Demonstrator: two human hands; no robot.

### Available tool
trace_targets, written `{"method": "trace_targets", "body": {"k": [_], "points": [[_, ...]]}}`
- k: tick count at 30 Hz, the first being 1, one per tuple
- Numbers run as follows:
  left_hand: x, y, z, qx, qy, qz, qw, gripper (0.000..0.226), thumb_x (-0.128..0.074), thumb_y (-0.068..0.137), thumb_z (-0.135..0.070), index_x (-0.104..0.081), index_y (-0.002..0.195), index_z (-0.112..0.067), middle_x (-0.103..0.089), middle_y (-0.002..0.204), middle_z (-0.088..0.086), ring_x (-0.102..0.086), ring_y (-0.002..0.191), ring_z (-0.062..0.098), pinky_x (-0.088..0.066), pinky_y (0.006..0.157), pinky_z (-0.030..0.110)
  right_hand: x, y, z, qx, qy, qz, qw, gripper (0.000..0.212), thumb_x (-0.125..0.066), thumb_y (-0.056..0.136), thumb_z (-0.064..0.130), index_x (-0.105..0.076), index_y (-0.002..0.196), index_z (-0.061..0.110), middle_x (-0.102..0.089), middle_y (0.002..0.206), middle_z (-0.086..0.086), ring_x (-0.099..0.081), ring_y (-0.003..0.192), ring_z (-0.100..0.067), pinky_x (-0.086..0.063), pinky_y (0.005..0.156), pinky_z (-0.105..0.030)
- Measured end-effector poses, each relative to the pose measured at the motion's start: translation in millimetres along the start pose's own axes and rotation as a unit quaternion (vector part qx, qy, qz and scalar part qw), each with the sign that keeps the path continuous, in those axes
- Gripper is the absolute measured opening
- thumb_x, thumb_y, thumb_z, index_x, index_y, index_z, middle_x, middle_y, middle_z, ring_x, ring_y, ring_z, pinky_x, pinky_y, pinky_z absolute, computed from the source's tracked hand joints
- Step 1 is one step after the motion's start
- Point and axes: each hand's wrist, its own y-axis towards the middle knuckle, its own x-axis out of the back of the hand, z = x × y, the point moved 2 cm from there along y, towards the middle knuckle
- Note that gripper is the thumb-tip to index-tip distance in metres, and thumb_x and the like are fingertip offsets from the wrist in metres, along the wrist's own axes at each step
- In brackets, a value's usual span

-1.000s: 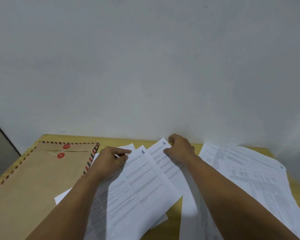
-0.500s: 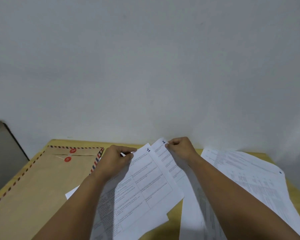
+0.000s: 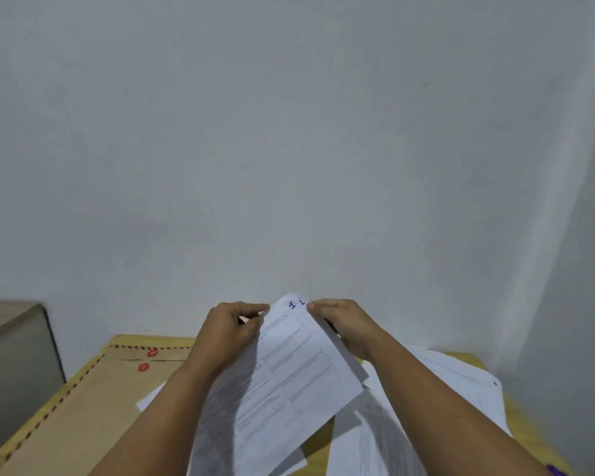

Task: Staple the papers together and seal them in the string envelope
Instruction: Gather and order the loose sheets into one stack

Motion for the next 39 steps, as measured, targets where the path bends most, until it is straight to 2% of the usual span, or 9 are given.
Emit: {"method": "trace_targets", "body": {"k": [4, 8, 11, 14, 19, 23, 28, 36, 39], "points": [[4.3, -6.6, -19.3, -0.015, 0.015, -0.021, 1.000, 0.022, -0.068, 0.092, -0.023, -0.079, 0.106, -0.036, -0.076, 0.084, -0.010, -0.064, 0.064, 0.020, -0.048, 0.056, 0.019, -3.1, -18.7, 18.1, 0.024, -0.012, 0.003, 1.000, 0.024, -0.069, 0.101, 0.023, -0.079, 0.116, 0.008, -0.081, 0.110, -0.009, -0.077, 0.106, -0.024, -0.059, 0.097, -0.038], [6.2, -12.1, -37.8, -0.035, 0.028, -0.026, 0.999, 0.020, -0.069, 0.093, -0.023, -0.080, 0.106, -0.035, -0.076, 0.091, -0.016, -0.065, 0.068, 0.006, -0.048, 0.059, 0.014, -6.2, -31.5, 30.1, 0.063, -0.045, -0.014, 0.997, 0.021, -0.070, 0.100, 0.025, -0.081, 0.112, 0.013, -0.082, 0.105, -0.004, -0.078, 0.102, -0.022, -0.059, 0.099, -0.042], [7.2, -16.5, -48.7, -0.048, 0.028, -0.026, 0.998, 0.021, -0.069, 0.093, -0.023, -0.080, 0.106, -0.035, -0.075, 0.092, -0.018, -0.064, 0.069, 0.001, -0.046, 0.060, 0.010, -8.8, -42.6, 39.3, 0.103, -0.073, -0.031, 0.991, 0.019, -0.066, 0.102, 0.023, -0.082, 0.110, 0.016, -0.082, 0.100, 0.002, -0.078, 0.097, -0.016, -0.061, 0.090, -0.031], [7.7, -20.9, -55.8, -0.050, 0.031, -0.026, 0.998, 0.020, -0.068, 0.094, -0.026, -0.079, 0.105, -0.037, -0.074, 0.095, -0.021, -0.064, 0.070, 0.001, -0.048, 0.062, 0.014, -12.2, -50.5, 43.1, 0.142, -0.089, -0.043, 0.985, 0.020, -0.063, 0.104, 0.019, -0.081, 0.111, 0.022, -0.082, 0.101, 0.010, -0.077, 0.095, -0.006, -0.057, 0.081, -0.019], [7.4, -27.3, -64.6, -0.075, 0.013, -0.037, 0.996, 0.020, -0.069, 0.094, -0.025, -0.076, 0.103, -0.042, -0.069, 0.096, -0.013, -0.062, 0.079, 0.003, -0.046, 0.065, 0.015, -16.3, -57.2, 45.1, 0.188, -0.090, -0.061, 0.976, 0.026, -0.062, 0.104, 0.020, -0.076, 0.126, 0.022, -0.080, 0.113, 0.011, -0.075, 0.106, -0.009, -0.059, 0.097, -0.032], [7.7, -28.5, -67.6, -0.082, 0.061, -0.035, 0.994, 0.027, -0.066, 0.094, -0.030, -0.069, 0.116, -0.044, -0.062, 0.108, -0.020, -0.060, 0.098, -0.004, -0.045, 0.075, 0.017, -15.0, -61.2, 46.7, 0.190, -0.089, -0.055, 0.976, 0.025, -0.063, 0.104, 0.021, -0.077, 0.124, 0.023, -0.080, 0.112, 0.011, -0.076, 0.104, -0.009, -0.060, 0.096, -0.032], [4.1, -25.9, -76.6, -0.062, 0.069, 0.033, 0.995, 0.024, -0.060, 0.095, -0.028, -0.075, 0.103, -0.045, -0.075, 0.082, -0.013, -0.067, 0.073, 0.005, -0.052, 0.065, 0.024, -11.5, -64.1, 46.7, 0.182, -0.082, -0.060, 0.978, 0.024, -0.064, 0.103, 0.022, -0.077, 0.123, 0.023, -0.080, 0.110, 0.010, -0.076, 0.104, -0.010, -0.060, 0.096, -0.033], [-5.6, -27.3, -81.7, -0.025, 0.074, 0.030, 0.997, 0.011, -0.067, 0.088, -0.035, -0.078, 0.087, -0.039, -0.076, 0.078, -0.016, -0.070, 0.073, 0.009, -0.058, 0.072, 0.039, -5.1, -70.8, 28.6, 0.152, -0.038, -0.083, 0.984, 0.026, -0.068, 0.100, 0.016, -0.076, 0.125, 0.020, -0.081, 0.110, 0.003, -0.077, 0.102, -0.012, -0.060, 0.095, -0.033], [-11.1, -27.8, -78.5, -0.016, 0.082, 0.019, 0.996, 0.009, -0.069, 0.084, -0.040, -0.077, 0.086, -0.040, -0.075, 0.074, -0.015, -0.070, 0.071, 0.010, -0.059, 0.071, 0.041, -3.9, -75.2, 21.8, 0.130, -0.011, -0.078, 0.988, 0.023, -0.069, 0.099, 0.014, -0.076, 0.118, 0.026, -0.082, 0.102, 0.003, -0.079, 0.096, -0.014, -0.061, 0.087, -0.029]]}}
